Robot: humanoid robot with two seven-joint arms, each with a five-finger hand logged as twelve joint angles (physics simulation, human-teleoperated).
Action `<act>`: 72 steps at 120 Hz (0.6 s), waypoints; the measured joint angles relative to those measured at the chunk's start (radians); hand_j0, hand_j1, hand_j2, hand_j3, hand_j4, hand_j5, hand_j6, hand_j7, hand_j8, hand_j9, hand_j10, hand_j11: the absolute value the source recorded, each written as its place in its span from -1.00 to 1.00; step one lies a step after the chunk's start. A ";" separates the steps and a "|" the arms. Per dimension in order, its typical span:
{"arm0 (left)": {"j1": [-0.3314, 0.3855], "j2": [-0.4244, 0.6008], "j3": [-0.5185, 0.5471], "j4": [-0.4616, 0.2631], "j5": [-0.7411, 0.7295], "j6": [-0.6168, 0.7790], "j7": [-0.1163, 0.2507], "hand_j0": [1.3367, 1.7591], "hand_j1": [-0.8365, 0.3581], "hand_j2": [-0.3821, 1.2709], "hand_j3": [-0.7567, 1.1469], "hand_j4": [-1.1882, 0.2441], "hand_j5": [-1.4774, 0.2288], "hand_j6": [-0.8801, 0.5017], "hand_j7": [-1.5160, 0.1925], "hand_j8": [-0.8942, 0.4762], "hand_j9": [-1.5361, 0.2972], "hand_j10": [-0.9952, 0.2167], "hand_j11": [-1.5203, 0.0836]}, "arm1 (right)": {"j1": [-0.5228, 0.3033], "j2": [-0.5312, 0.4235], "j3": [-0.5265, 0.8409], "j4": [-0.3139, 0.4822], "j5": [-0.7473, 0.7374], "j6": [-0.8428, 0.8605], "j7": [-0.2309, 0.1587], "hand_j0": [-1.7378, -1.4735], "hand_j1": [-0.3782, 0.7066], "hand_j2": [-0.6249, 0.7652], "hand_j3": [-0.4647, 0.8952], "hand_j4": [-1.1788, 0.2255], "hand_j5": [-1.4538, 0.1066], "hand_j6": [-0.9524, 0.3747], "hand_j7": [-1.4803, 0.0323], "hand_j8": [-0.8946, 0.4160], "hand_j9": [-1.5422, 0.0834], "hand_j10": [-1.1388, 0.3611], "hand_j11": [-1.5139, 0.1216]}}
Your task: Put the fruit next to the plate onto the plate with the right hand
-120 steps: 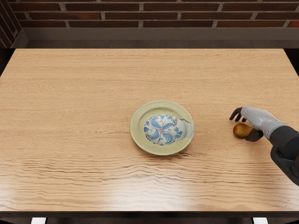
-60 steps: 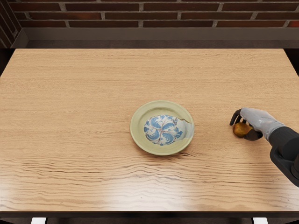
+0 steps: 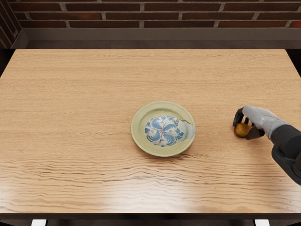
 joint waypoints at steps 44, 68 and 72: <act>0.000 0.000 0.000 0.000 0.000 0.000 0.000 0.52 0.98 -0.54 -0.21 0.66 0.73 0.27 0.77 0.30 0.68 0.64 0.90 | 0.055 0.017 0.007 -0.002 0.017 0.006 -0.001 -0.39 0.25 0.49 -0.32 -0.29 -0.32 -0.40 -0.24 -0.52 -0.23 -0.38 -0.28; 0.000 0.000 0.000 0.000 0.000 0.000 0.000 0.52 0.98 -0.54 -0.21 0.66 0.73 0.27 0.77 0.30 0.68 0.64 0.90 | 0.083 0.035 0.008 -0.006 0.038 0.006 0.000 -0.40 0.28 0.56 -0.32 -0.30 -0.32 -0.42 -0.24 -0.54 -0.24 -0.40 -0.28; 0.000 0.000 0.000 0.000 0.000 0.000 0.000 0.52 0.98 -0.54 -0.21 0.66 0.73 0.27 0.77 0.30 0.68 0.64 0.90 | 0.088 0.040 0.010 -0.006 0.041 0.006 0.000 -0.40 0.29 0.59 -0.32 -0.31 -0.33 -0.41 -0.25 -0.54 -0.25 -0.40 -0.29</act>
